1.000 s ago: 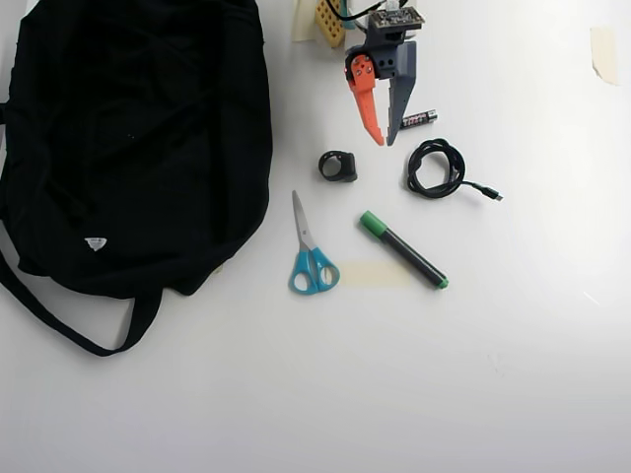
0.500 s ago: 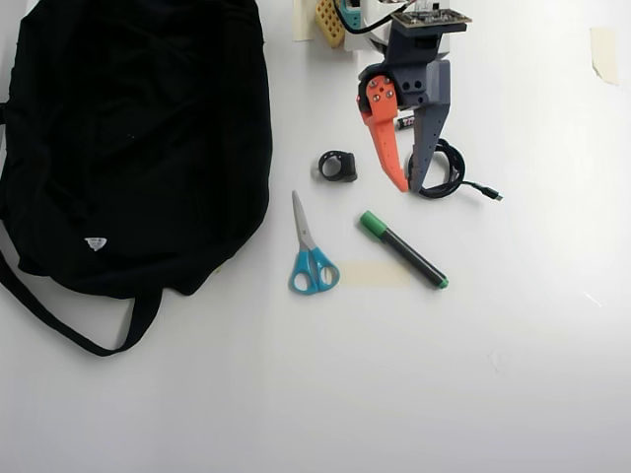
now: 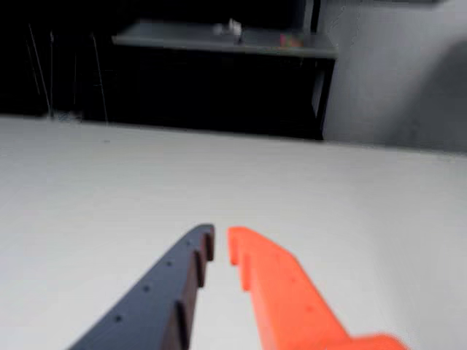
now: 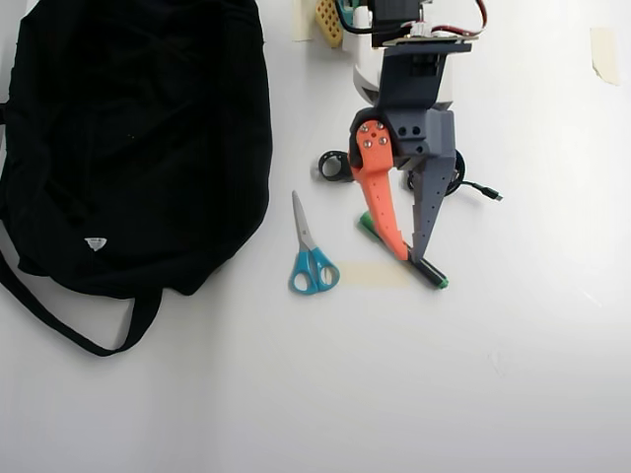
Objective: Put the green marker into the black bag
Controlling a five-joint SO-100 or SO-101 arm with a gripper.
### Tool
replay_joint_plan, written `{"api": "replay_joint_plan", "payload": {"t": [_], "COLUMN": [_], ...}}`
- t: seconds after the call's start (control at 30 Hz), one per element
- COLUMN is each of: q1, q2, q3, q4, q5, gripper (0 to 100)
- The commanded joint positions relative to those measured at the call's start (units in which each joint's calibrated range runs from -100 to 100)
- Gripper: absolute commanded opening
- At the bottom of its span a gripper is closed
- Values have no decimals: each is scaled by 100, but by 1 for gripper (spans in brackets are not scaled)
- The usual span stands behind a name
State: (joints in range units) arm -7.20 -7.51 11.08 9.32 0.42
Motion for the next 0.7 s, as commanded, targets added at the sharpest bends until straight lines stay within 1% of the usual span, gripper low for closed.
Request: {"api": "replay_joint_plan", "payload": {"t": [0.0,0.2,0.67], "q1": [-28,47,-335], "q2": [170,170,79], "q3": [-291,-282,-192], "q4": [-596,-604,-544], "q5": [27,37,-10], "gripper": [3,3,3]}}
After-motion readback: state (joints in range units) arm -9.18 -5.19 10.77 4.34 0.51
